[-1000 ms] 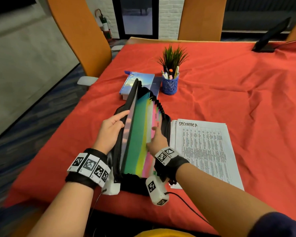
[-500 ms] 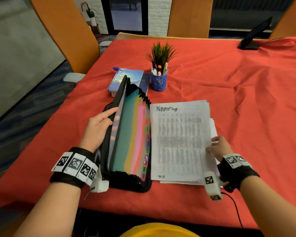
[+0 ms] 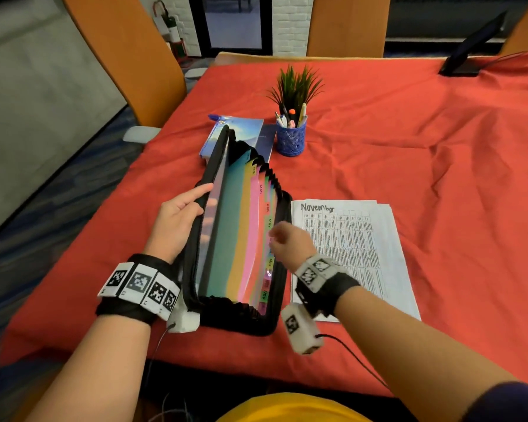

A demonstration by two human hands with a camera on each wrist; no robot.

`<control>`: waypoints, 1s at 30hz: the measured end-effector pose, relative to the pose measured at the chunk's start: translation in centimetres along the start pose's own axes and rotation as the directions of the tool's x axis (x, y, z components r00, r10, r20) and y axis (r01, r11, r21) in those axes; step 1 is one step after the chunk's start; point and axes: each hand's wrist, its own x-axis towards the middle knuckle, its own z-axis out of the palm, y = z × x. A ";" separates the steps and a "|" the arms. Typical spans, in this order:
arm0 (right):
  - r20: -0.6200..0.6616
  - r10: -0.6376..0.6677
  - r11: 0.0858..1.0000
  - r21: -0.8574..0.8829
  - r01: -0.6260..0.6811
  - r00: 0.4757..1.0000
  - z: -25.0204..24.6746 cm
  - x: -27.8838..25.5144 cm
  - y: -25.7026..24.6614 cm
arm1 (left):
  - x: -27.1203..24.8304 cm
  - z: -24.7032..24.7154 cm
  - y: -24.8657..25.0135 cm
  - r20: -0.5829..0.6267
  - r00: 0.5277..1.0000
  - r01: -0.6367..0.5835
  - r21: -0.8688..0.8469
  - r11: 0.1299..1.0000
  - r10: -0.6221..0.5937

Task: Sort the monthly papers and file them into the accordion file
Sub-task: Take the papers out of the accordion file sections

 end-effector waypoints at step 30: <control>-0.064 0.417 0.907 0.099 -0.410 0.907 -7.4 1.9 8.4 | 0.2 -0.5 0.3 0.028 0.999 -0.025 0.048 0.999 0.023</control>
